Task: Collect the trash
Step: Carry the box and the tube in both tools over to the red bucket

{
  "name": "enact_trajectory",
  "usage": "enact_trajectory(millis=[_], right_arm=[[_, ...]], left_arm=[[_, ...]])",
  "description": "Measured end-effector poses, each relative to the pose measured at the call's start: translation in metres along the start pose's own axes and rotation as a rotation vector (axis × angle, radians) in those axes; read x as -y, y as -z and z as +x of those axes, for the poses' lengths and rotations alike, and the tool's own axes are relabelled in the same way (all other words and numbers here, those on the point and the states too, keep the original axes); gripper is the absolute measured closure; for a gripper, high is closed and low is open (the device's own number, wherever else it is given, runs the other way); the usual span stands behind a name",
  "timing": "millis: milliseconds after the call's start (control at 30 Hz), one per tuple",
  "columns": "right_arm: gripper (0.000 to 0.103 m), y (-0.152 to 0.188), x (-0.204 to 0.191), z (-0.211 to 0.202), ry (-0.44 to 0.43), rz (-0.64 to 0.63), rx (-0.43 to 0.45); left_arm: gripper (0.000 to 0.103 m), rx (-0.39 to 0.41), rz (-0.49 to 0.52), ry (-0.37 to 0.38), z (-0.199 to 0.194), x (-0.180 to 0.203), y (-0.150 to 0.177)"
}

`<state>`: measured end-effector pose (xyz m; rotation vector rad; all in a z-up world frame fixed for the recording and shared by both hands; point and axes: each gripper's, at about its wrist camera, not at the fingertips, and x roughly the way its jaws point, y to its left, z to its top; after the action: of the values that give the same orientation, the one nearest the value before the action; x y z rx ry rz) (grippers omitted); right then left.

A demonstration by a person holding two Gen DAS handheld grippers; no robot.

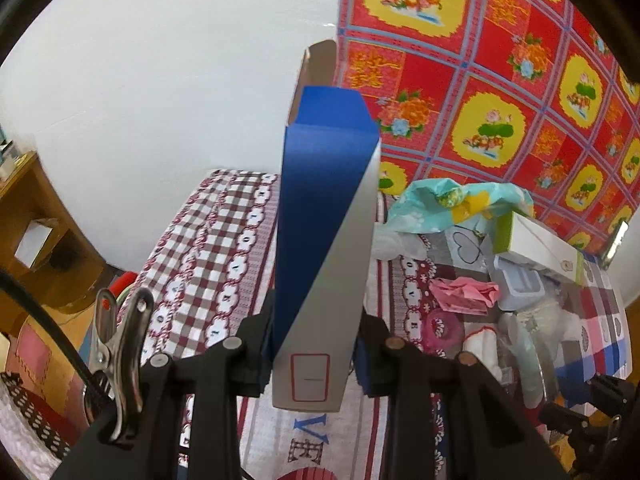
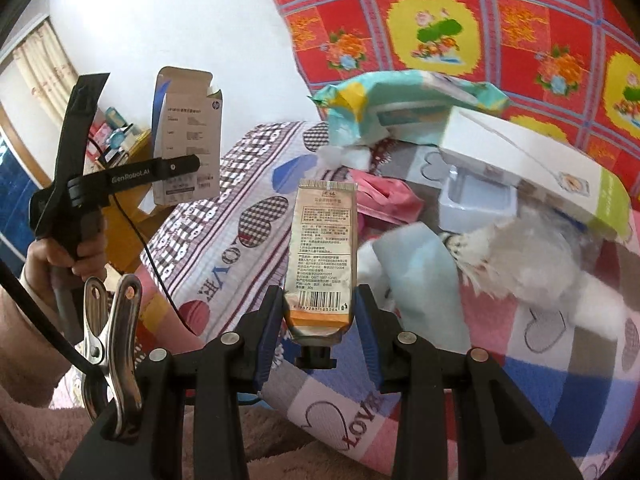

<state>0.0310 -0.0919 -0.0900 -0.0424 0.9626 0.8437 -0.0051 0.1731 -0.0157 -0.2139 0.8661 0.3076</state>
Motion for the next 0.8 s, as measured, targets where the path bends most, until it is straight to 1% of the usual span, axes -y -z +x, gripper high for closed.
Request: enact_trajectory(millis=[267,467,600,800], right_arm=[[0.066,-0.018,-0.024,0.021,-0.059,-0.075,-0.017],[0.066,-0.033,-0.048,0.038,-0.091,-0.121,-0.037],[0.066,-0.043,-0.067,0.052,-0.105,-0.141,-0.045],[0.066,-0.057,-0.098,0.078,-0.109,-0.138,-0.061]], left_arm=[[0.07,0.006,-0.058,-0.05,-0.011,-0.028,0.005],[0.07,0.018,-0.122,-0.104,-0.019,-0.061,0.01],[0.07,0.018,-0.164,-0.148,-0.021,-0.092,0.012],[0.07,0.005,-0.194,-0.197,-0.016,-0.142,0.013]])
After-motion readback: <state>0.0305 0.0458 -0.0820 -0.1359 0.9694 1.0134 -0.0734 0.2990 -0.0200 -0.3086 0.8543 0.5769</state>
